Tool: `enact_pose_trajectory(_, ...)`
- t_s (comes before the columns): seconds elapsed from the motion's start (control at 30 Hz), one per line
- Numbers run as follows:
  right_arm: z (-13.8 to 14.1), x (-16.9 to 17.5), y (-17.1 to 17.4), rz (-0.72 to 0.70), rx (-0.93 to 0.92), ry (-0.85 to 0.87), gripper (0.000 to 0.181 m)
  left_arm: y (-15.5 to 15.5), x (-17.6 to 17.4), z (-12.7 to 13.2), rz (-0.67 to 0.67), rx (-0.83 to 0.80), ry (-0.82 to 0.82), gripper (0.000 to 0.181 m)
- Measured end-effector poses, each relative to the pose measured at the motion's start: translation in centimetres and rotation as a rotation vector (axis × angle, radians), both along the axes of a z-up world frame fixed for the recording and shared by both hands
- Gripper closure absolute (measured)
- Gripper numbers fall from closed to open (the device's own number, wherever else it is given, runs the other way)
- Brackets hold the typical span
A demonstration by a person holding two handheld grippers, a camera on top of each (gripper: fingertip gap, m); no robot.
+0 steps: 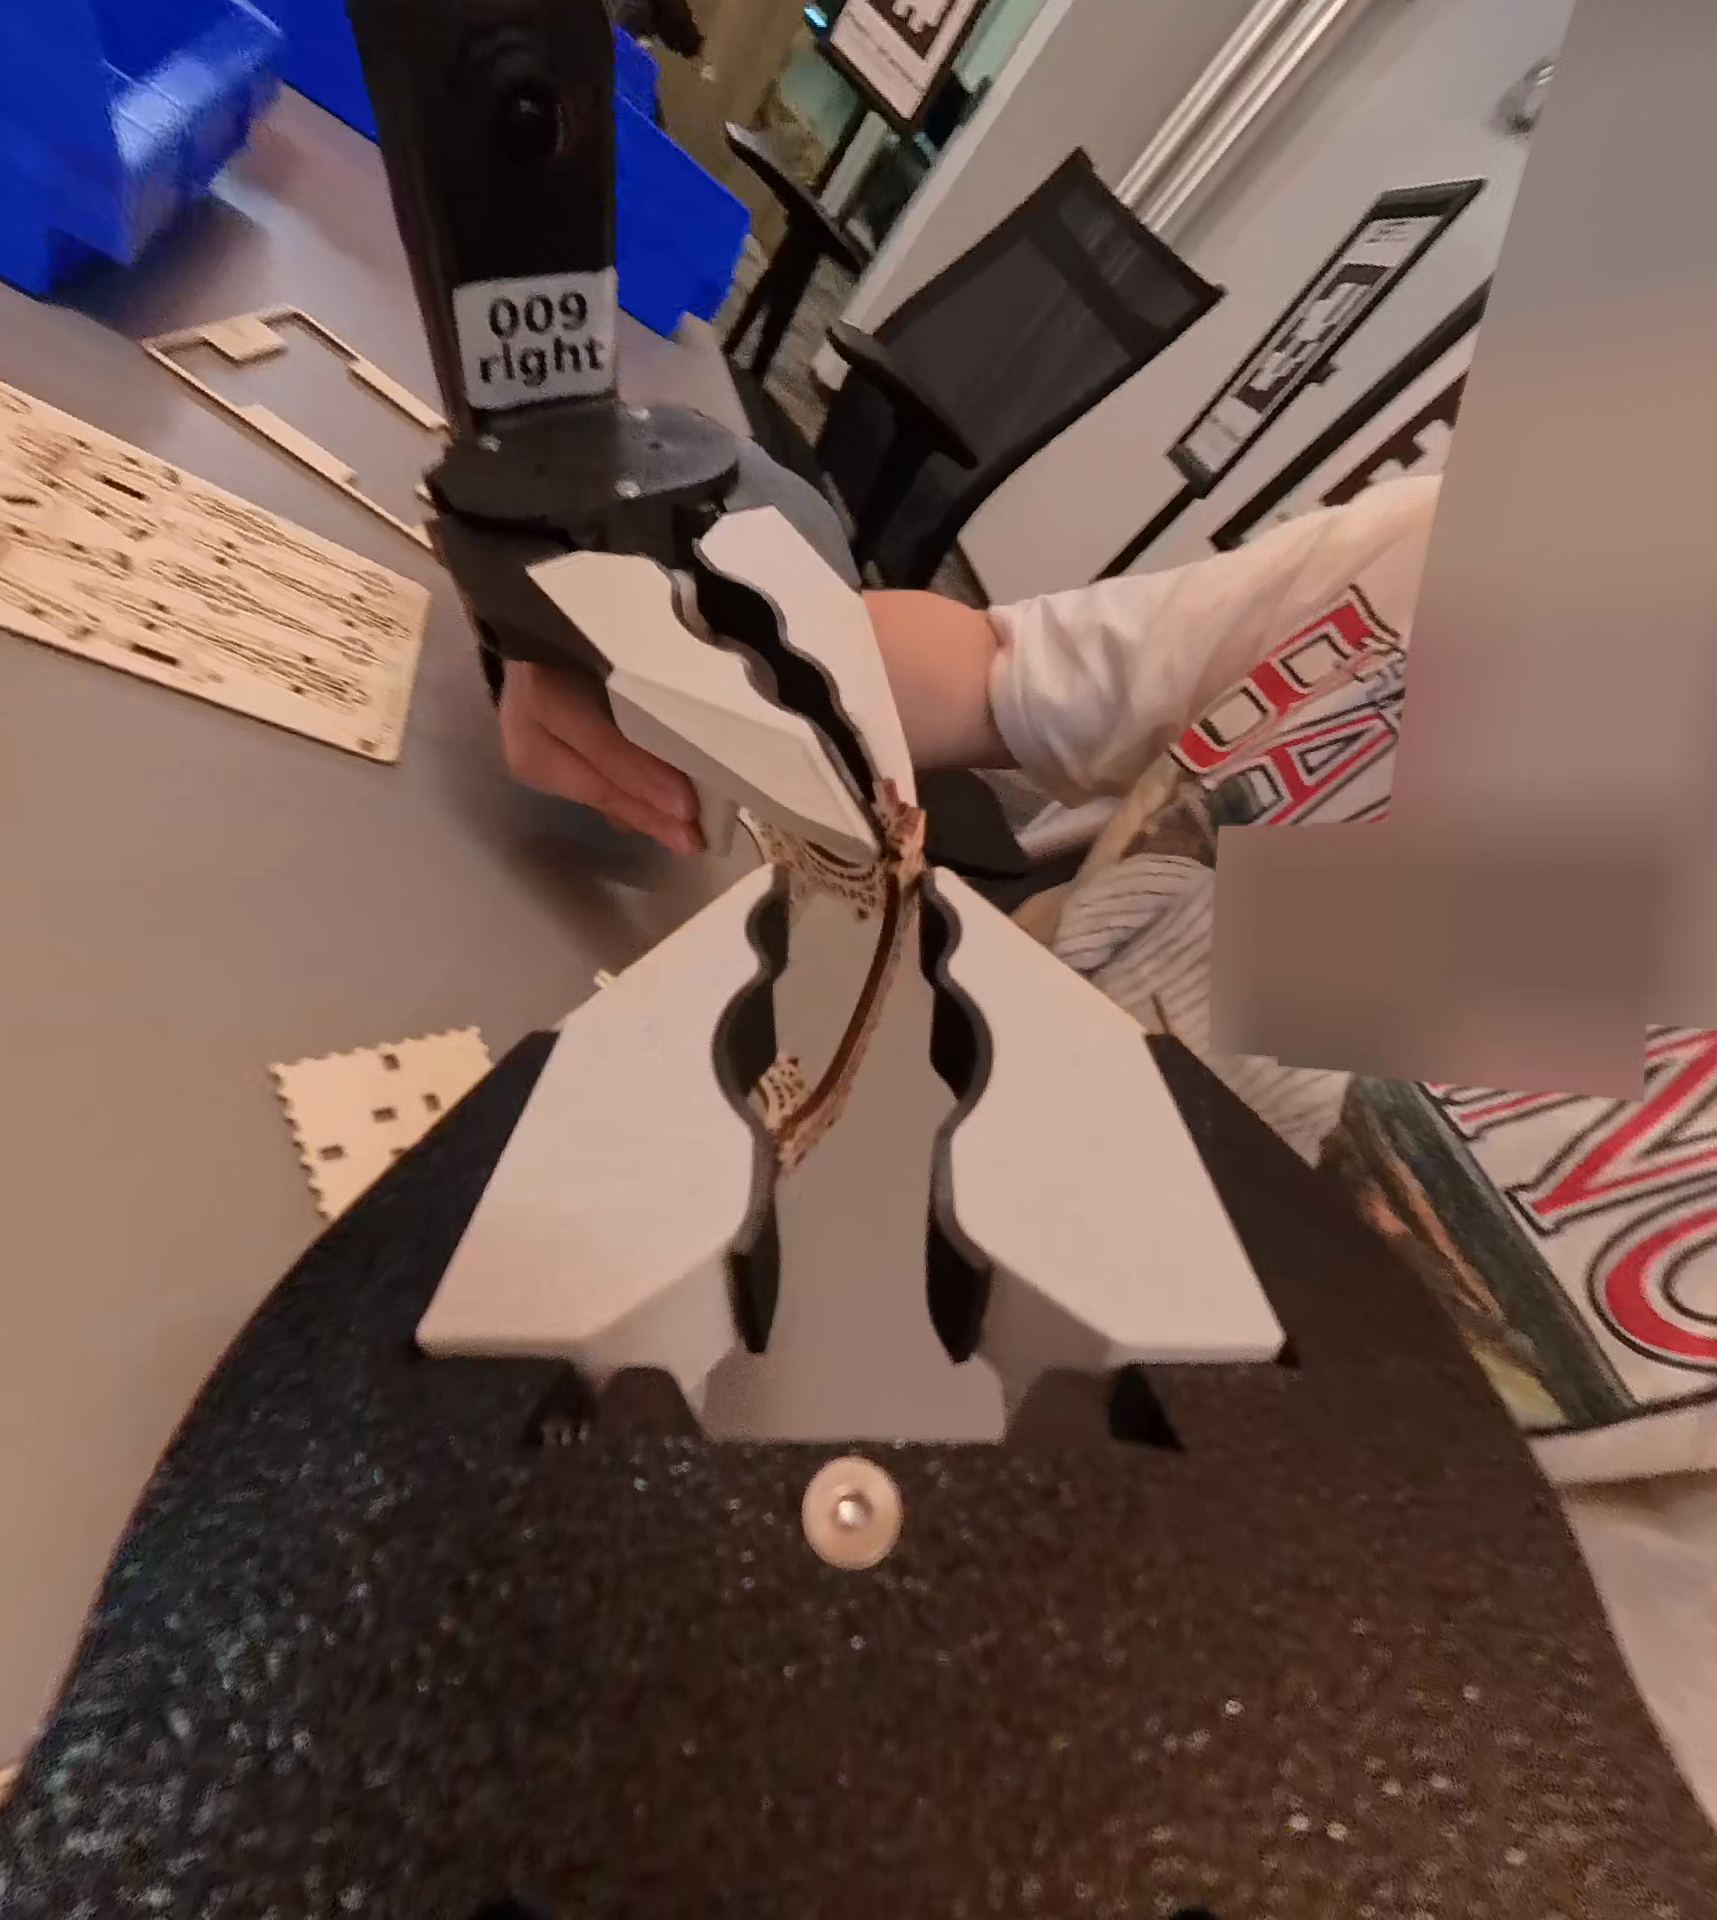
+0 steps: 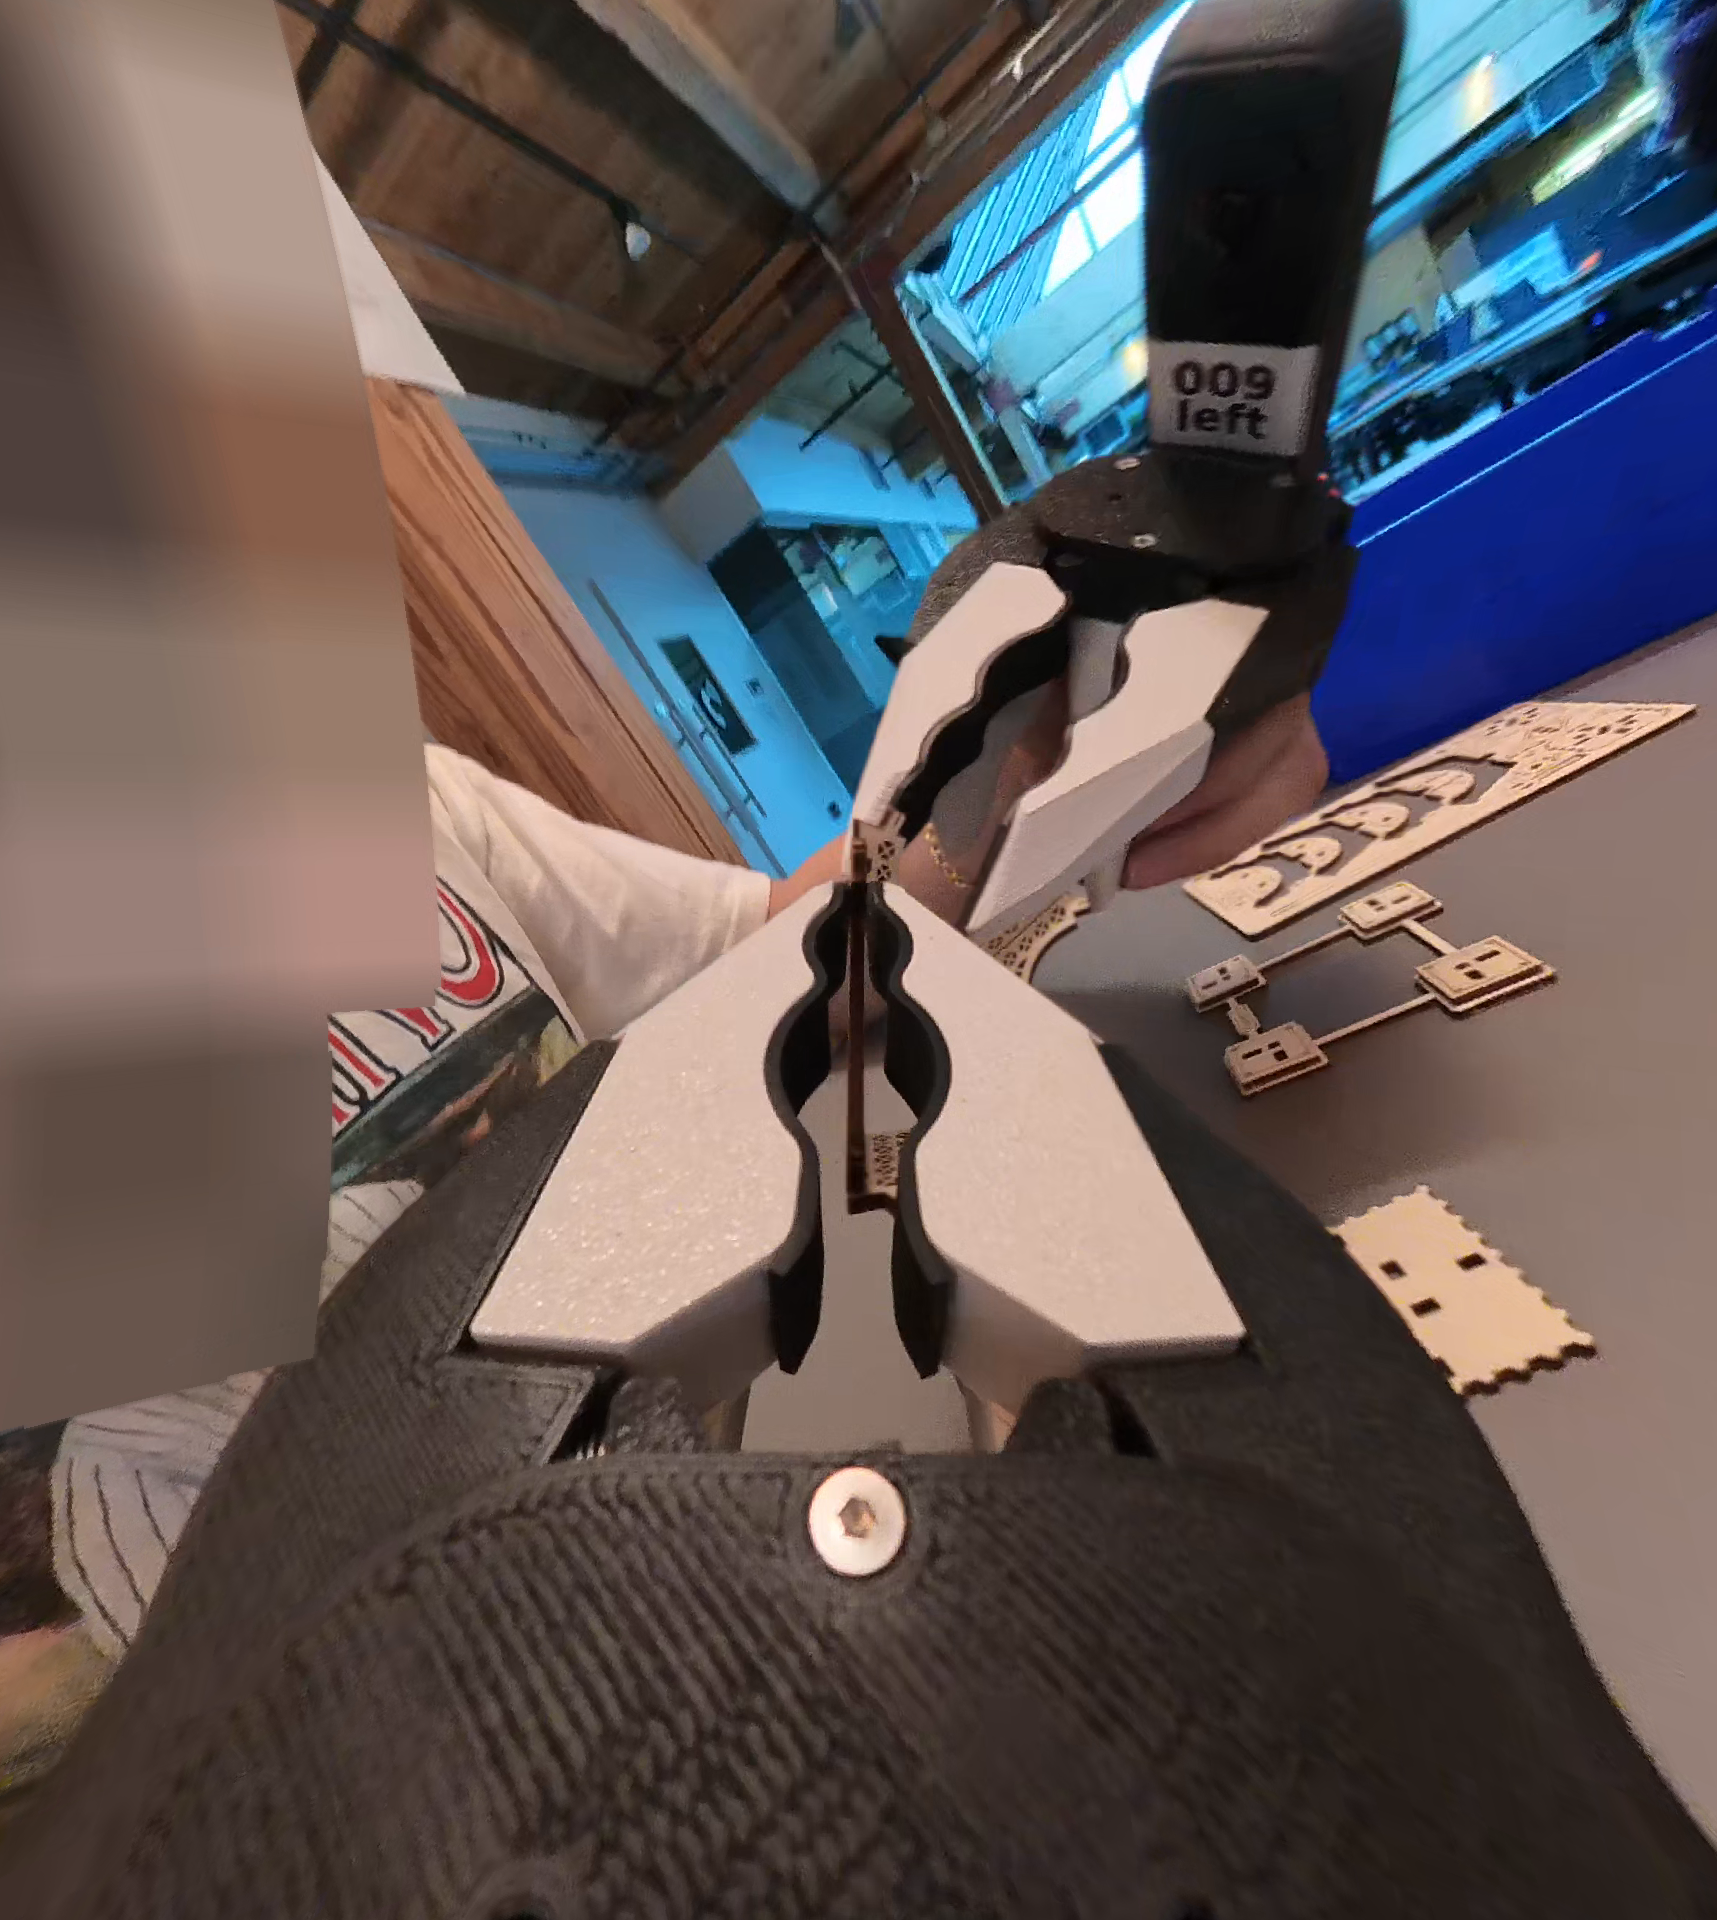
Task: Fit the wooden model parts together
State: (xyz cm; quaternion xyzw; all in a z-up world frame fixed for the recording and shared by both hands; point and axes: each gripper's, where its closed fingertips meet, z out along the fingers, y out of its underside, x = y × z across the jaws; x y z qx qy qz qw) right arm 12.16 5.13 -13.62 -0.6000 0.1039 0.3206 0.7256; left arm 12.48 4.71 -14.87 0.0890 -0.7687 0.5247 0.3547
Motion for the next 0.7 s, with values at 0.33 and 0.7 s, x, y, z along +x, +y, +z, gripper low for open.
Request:
enact_pose_trajectory(0.33,0.5,1.7,-0.5,-0.082,0.041,0.076,0.181,-0.1,2.9,2.0,0.170,-0.004,-0.232,0.157)
enact_pose_trajectory(0.7,0.8,0.6,0.0,-0.027,0.060,0.073,0.180,0.9,0.8,2.0,0.044,-0.028,-0.222,0.172)
